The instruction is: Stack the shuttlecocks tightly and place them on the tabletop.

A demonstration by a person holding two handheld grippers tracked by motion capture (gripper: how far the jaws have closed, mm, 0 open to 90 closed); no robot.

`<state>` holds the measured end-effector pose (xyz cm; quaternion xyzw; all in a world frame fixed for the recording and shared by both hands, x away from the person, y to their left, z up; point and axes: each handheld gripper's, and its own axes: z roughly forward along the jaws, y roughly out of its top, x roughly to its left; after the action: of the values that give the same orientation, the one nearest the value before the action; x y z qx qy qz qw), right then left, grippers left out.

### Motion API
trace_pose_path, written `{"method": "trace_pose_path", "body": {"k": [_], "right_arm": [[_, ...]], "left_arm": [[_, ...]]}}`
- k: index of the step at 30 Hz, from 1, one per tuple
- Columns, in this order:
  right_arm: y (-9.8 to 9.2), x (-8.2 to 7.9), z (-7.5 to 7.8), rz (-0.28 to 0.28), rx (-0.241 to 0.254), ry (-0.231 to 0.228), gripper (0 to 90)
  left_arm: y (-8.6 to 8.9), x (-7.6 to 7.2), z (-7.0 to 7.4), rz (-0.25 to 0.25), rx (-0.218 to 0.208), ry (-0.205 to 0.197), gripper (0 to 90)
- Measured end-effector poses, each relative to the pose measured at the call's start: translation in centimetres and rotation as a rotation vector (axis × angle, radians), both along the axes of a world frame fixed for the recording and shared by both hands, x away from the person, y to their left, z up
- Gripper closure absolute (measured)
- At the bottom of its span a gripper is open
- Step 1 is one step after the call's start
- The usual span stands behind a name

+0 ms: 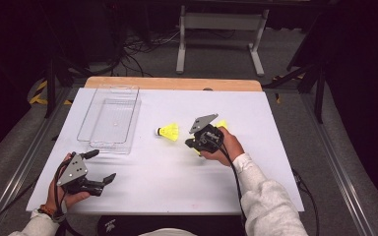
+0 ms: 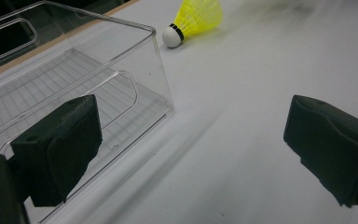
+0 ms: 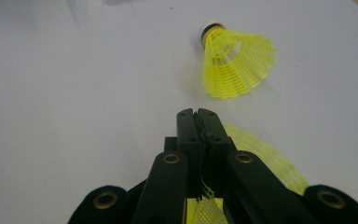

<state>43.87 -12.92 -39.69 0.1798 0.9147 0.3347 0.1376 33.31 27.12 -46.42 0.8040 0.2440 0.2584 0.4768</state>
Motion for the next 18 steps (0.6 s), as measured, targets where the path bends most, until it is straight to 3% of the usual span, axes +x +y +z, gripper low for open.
{"method": "trace_pose_path", "body": {"k": [11,18], "right_arm": [[0.9,1.3,-0.2,-0.097,0.127,-0.082,88.9],[1.5,2.1,-1.3,-0.173,0.196,-0.114,86.3]], "left_arm": [[0.2,0.0,0.1,0.000,-0.004,-0.006,5.2],[0.2,-0.1,0.1,-0.004,-0.009,-0.007,5.2]]}}
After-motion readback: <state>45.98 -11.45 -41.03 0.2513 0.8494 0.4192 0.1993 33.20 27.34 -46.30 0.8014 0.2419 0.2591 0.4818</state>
